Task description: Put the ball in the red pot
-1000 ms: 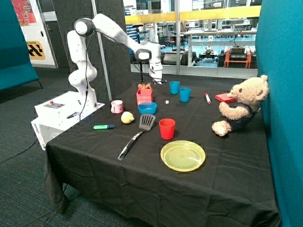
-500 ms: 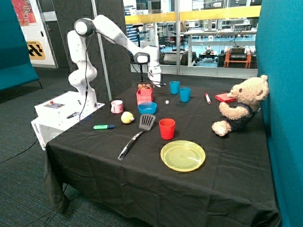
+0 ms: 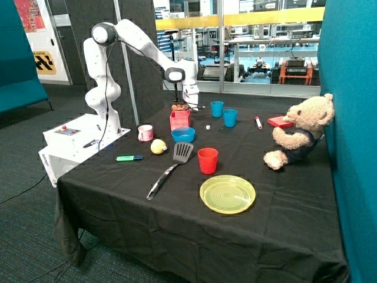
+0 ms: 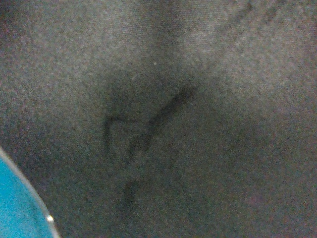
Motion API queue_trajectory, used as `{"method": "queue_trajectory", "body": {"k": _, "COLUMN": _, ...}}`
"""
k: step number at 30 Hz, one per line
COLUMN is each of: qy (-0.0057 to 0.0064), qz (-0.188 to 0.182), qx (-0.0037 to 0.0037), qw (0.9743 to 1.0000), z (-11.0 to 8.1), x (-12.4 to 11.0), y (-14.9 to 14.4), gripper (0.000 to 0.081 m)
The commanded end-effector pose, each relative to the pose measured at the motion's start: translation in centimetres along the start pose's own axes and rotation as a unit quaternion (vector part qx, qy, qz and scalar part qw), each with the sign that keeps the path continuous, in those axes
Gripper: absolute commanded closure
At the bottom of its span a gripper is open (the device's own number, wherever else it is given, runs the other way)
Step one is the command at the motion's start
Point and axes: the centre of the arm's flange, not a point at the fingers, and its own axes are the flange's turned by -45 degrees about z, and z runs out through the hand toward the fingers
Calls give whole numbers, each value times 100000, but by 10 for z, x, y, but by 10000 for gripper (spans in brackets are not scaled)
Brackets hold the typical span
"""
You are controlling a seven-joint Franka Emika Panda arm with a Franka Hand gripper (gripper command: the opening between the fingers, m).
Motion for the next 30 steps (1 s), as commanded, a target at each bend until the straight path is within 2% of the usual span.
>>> {"method": "queue_trajectory", "body": {"k": 1, "qy": 127, "qz": 34, "qx": 169, "qw": 100000, "z": 6, "x": -1, "y": 4, "gripper": 808}}
{"method": "queue_trajectory", "body": {"k": 30, "qy": 131, "qz": -2480, "qx": 165, "qw": 99969, "z": 20, "x": 12, "y": -14, "gripper": 808}}
